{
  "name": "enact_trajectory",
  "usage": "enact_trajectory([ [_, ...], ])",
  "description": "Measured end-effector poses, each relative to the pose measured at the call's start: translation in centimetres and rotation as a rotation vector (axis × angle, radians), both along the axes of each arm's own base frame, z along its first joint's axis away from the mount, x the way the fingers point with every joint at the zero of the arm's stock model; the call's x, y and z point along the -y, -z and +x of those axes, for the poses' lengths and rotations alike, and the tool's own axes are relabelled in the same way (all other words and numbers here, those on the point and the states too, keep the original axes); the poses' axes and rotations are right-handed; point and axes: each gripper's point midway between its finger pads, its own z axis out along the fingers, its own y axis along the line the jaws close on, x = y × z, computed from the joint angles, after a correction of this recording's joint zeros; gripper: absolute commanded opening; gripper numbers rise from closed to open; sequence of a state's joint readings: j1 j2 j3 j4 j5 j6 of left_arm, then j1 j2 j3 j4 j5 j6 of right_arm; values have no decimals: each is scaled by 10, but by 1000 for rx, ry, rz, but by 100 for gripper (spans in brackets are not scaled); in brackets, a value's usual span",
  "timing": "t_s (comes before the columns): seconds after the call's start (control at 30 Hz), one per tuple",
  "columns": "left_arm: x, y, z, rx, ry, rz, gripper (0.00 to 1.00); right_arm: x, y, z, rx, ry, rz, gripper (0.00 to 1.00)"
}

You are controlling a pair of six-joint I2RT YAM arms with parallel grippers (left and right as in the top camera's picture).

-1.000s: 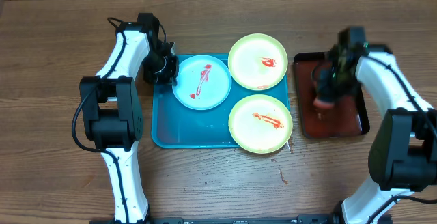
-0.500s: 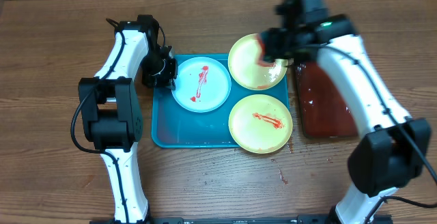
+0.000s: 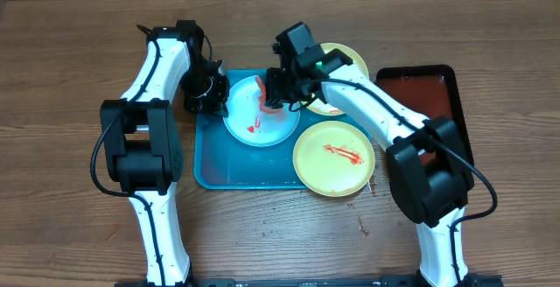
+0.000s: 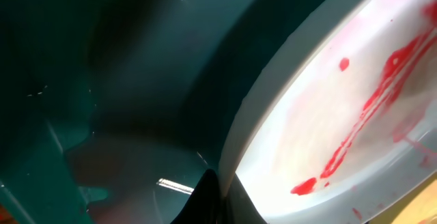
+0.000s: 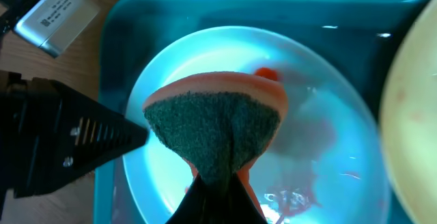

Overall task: Clean dirty plates on tray and stack at the side
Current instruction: 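Carry the sponge over and lower it onto the white plate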

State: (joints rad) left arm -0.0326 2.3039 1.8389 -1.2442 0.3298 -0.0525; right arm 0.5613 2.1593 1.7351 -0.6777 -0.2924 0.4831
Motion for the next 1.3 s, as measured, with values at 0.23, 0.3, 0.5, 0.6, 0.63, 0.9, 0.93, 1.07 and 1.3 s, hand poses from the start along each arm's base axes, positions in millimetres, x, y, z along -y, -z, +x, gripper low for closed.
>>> enact_trajectory([
  [0.23, 6, -2, 2, 9, -3, -39, 4, -29, -7, -1, 5, 55, 66, 4],
  [0.3, 7, -2, 3, 13, -4, -44, 5, -37, 0, -5, -14, 73, 70, 4],
  [0.5, 8, -2, 7, 29, -5, -50, 4, -50, 40, -11, -103, 151, 67, 4],
  [0.6, 8, -2, 9, 36, -8, -52, 4, -52, 48, -11, -133, 190, 74, 4],
  [0.63, 8, -2, 10, 40, -8, -52, 4, -53, 48, -11, -138, 202, 80, 4],
  [0.9, 8, -2, 11, 44, -8, -53, 4, -58, 53, -16, -171, 242, 82, 4],
  [0.93, 8, -1, 11, 43, -8, -52, 4, -57, 54, -17, -173, 240, 77, 4],
  [1.07, 9, -1, 10, 41, -8, -53, 4, -49, 58, -25, -193, 227, 19, 4],
  [1.3, -3, -1, 4, 9, -28, -34, 4, -26, 58, -38, -213, 184, -128, 4],
])
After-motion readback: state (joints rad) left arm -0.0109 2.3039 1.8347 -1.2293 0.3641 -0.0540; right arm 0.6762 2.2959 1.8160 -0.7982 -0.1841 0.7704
